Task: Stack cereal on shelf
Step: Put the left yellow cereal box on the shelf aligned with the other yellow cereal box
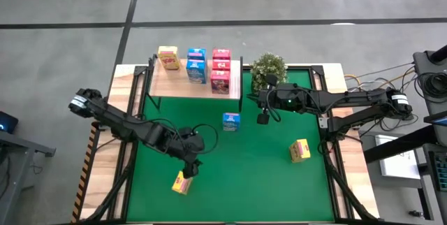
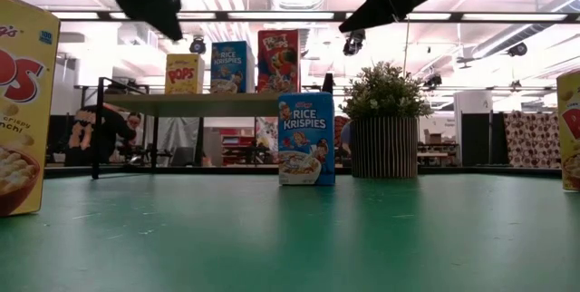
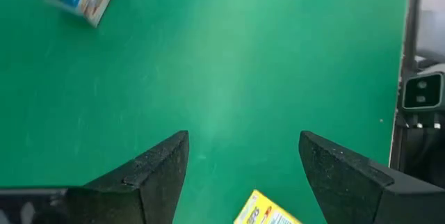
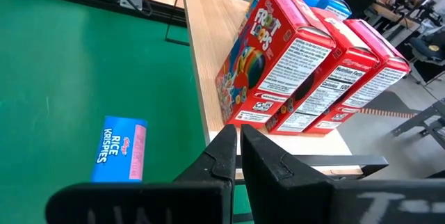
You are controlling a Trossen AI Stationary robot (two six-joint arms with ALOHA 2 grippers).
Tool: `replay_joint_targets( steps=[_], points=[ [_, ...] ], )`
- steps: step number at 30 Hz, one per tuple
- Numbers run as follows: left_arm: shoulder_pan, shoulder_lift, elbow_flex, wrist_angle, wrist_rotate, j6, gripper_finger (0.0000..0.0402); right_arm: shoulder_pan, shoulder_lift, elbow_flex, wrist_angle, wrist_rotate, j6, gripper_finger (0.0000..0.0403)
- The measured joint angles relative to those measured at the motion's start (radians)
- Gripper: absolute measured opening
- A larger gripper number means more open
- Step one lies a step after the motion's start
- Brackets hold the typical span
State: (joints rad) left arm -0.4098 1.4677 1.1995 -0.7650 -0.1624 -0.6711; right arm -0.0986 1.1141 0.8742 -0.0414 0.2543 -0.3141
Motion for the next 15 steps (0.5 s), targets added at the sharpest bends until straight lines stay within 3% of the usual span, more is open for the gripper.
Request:
replay_joint_targets(
  steps=[15],
  points=[
    [-0.002,0.0,0.043,-0.076,-0.005,-0.077,0.0256,0.0,0.0,0.0,-0.006,0.0,0.019,0.0012]
  ],
)
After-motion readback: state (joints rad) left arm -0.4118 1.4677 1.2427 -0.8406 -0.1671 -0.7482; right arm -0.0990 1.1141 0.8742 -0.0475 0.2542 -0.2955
